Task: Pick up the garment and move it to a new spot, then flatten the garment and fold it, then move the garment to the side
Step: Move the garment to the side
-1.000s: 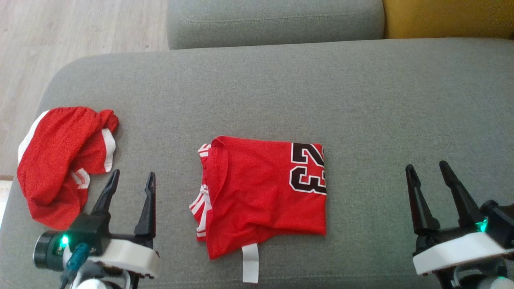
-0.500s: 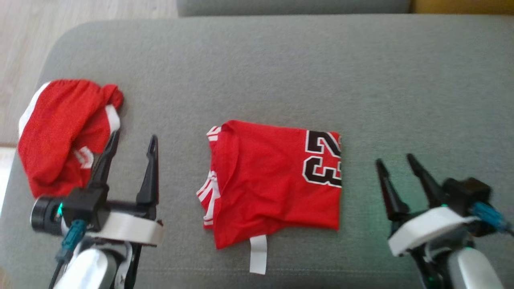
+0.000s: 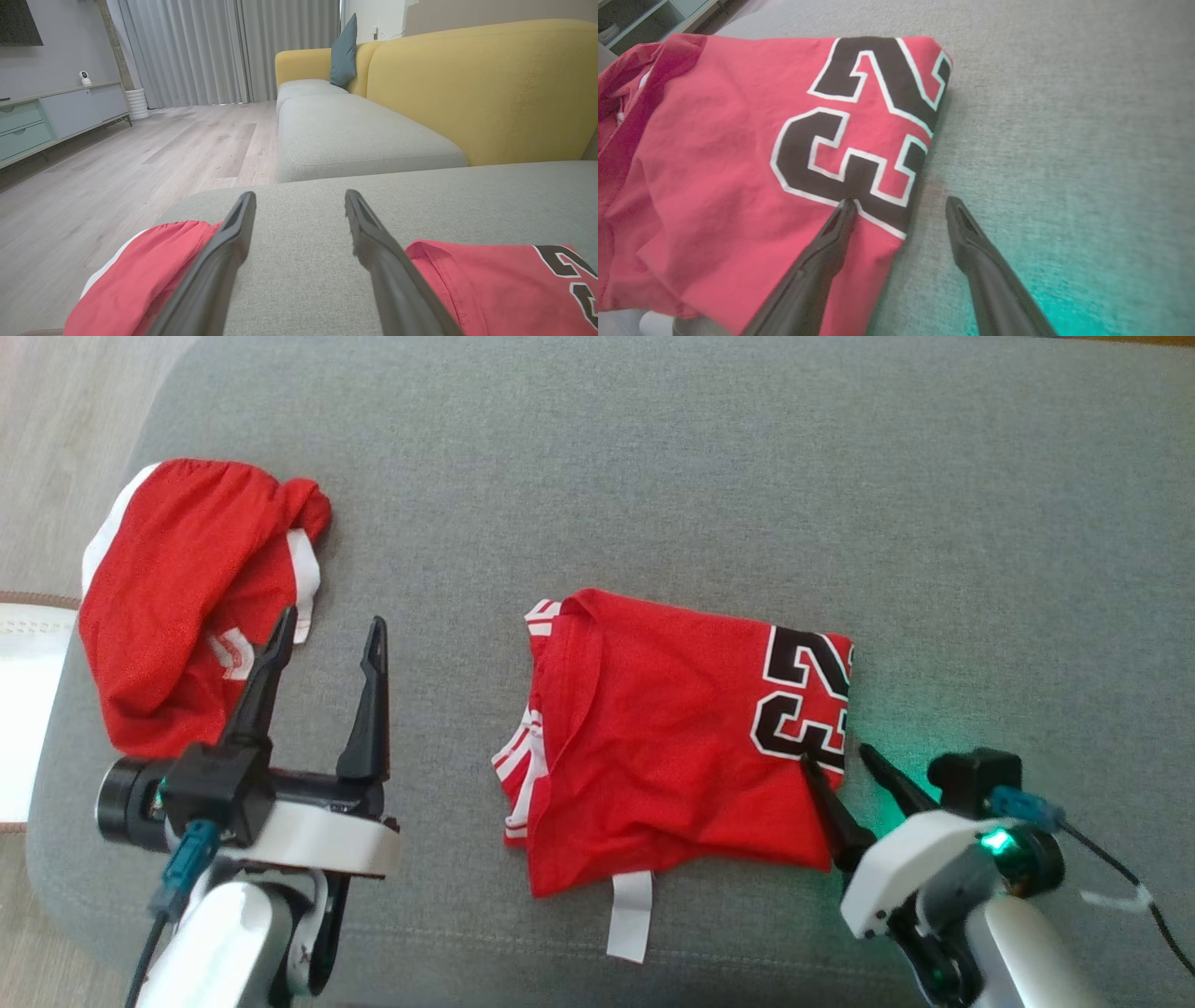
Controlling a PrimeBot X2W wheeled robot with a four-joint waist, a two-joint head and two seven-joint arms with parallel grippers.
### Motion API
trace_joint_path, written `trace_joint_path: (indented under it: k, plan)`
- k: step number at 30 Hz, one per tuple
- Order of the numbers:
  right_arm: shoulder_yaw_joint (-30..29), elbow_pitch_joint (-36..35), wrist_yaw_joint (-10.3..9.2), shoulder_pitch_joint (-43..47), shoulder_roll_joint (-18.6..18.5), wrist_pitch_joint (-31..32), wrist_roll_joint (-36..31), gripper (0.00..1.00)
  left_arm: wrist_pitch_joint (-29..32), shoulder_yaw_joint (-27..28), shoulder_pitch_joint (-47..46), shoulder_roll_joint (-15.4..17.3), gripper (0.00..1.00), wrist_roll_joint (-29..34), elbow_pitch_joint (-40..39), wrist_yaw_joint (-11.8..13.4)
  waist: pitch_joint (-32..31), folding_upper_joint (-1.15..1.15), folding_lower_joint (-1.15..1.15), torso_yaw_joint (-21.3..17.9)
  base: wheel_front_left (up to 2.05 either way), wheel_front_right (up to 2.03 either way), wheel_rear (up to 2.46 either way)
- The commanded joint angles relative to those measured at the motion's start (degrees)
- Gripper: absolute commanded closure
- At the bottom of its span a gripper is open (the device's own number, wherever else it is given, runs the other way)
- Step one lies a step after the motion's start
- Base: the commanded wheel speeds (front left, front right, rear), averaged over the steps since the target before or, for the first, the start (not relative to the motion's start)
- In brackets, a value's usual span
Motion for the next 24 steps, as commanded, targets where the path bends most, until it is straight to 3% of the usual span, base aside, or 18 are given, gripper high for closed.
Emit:
trace_joint_path:
  k: [1,2,11,18,24]
  plan:
    - [2.0,-0.9,-0.04,-2.1,0.4,0.3,0.7,0.32,-0.5,2.3,-3.2,0.9,0.0,0.5,-1.4,-0.3,0.1,0.0,0.0,0.0,0.0,0.0,0.0]
    - [2.3,-0.3,-0.04,-2.4,0.4,0.6,1.1,1.0,-0.5,2.3,-3.2,0.8,0.0,0.6,-1.3,-0.4,0.1,0.0,0.0,0.0,0.0,0.0,0.0]
    - [4.4,-2.5,-0.04,-3.4,-1.9,-1.5,2.1,1.0,-0.7,2.4,-2.6,0.9,0.0,1.3,-1.1,-0.6,-1.1,0.0,0.0,-2.4,0.0,0.0,0.0]
    - [4.8,-8.0,-0.04,-2.2,-5.3,-1.5,2.1,1.0,-0.8,2.1,-1.4,0.9,0.0,1.5,-1.7,-0.5,-2.6,0.0,0.0,-8.1,0.0,0.0,0.0]
    - [1.6,-10.6,-0.04,-3.5,-10.8,-0.2,1.2,1.0,-0.8,0.9,-2.3,0.4,0.0,1.7,-2.3,-1.5,-2.0,0.0,0.0,-13.0,0.0,0.0,0.0]
